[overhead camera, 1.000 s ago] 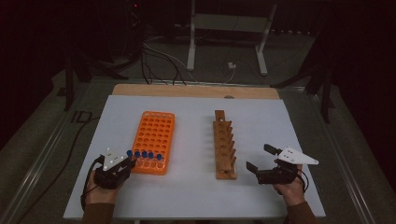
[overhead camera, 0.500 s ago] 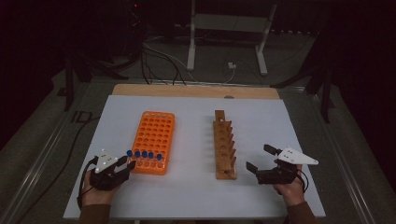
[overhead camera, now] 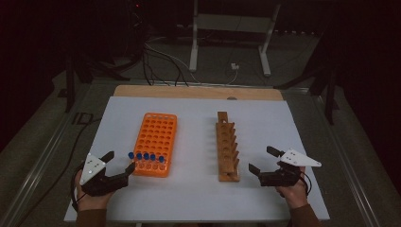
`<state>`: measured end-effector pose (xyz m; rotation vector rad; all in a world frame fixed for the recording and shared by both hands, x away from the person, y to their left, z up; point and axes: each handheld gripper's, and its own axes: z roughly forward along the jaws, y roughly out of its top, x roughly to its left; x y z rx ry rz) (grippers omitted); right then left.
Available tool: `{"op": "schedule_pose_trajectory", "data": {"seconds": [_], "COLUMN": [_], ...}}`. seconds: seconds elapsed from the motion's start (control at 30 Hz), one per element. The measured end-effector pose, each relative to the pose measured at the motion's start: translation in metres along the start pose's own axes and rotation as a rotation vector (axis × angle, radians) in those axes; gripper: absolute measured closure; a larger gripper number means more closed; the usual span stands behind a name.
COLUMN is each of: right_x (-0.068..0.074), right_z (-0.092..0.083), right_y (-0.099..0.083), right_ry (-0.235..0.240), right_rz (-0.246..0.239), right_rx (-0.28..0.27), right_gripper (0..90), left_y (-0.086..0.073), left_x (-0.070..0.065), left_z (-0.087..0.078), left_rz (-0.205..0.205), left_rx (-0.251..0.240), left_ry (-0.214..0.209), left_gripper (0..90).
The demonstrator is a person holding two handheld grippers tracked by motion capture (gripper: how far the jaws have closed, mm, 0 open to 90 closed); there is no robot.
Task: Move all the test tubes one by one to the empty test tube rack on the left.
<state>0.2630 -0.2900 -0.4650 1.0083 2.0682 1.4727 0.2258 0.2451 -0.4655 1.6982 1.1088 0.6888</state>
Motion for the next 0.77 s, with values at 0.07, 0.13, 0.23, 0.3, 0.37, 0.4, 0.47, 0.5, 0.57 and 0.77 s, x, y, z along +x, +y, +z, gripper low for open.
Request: {"op": "schedule_pose_trajectory", "data": {"seconds": [0.07, 0.13, 0.23, 0.3, 0.37, 0.4, 0.47, 0.5, 0.57, 0.77], "right_x": [-0.0006, -0.001, -0.0016, -0.0017, -0.0019, -0.0022, -0.0029, -0.0034, -0.0044, -0.0057], "right_z": [0.0, 0.0001, 0.0005, 0.0005, 0.0003, 0.0, -0.0011, -0.0021, -0.0034, -0.0042], "right_y": [0.0, 0.0, 0.0001, 0.0001, 0.0001, 0.0, 0.0, -0.0001, -0.0004, -0.0013], "right_ry": [-0.004, -0.007, -0.013, -0.016, -0.021, -0.022, -0.029, -0.035, -0.04, -0.046], "right_rz": [0.003, 0.003, 0.004, 0.007, 0.009, 0.008, 0.012, 0.019, 0.024, 0.026], "right_rx": [-0.003, -0.005, -0.008, -0.011, -0.016, -0.018, -0.022, -0.031, -0.037, -0.038], "right_gripper": [0.6, 0.6, 0.6, 0.6, 0.6, 0.6, 0.6, 0.6, 0.6, 0.5], "left_y": [-0.0009, -0.0019, -0.003, -0.0038, -0.005, -0.0052, -0.005, -0.0047, -0.0043, -0.0046], "left_x": [0.0004, 0.0006, 0.0008, 0.0012, 0.0007, 0.0001, -0.0023, -0.0031, -0.0048, -0.0049], "left_z": [0.0003, 0.0014, 0.0018, 0.0016, 0.0019, 0.0022, 0.0027, 0.0029, 0.0039, 0.0052], "left_rz": [-0.012, -0.021, -0.031, -0.045, -0.049, -0.046, -0.042, -0.041, -0.035, -0.037], "left_rx": [-0.014, -0.023, -0.041, -0.049, -0.047, -0.049, -0.053, -0.055, -0.054, -0.05], "left_ry": [0.014, 0.029, 0.046, 0.041, 0.037, 0.037, 0.03, 0.027, 0.02, 0.026], "left_gripper": [9.1, 5.0, 1.5, 1.3, 1.0, 1.0, 0.7, 0.6, 0.6, 0.7]}}
